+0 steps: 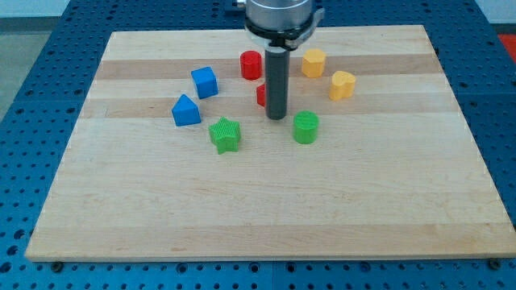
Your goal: Nudge the blue triangle left a bit
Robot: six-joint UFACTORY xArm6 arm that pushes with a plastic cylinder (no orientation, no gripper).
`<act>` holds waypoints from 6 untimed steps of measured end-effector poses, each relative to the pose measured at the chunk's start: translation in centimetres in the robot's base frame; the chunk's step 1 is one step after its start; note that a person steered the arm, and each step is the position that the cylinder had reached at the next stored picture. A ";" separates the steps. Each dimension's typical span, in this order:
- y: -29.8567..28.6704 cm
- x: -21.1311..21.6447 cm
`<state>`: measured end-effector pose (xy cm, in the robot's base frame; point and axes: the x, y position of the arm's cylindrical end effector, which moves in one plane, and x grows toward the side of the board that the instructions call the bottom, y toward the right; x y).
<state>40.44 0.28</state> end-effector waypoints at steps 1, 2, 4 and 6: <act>-2.6 0.0; -4.0 0.0; -6.4 0.3; -8.9 0.3</act>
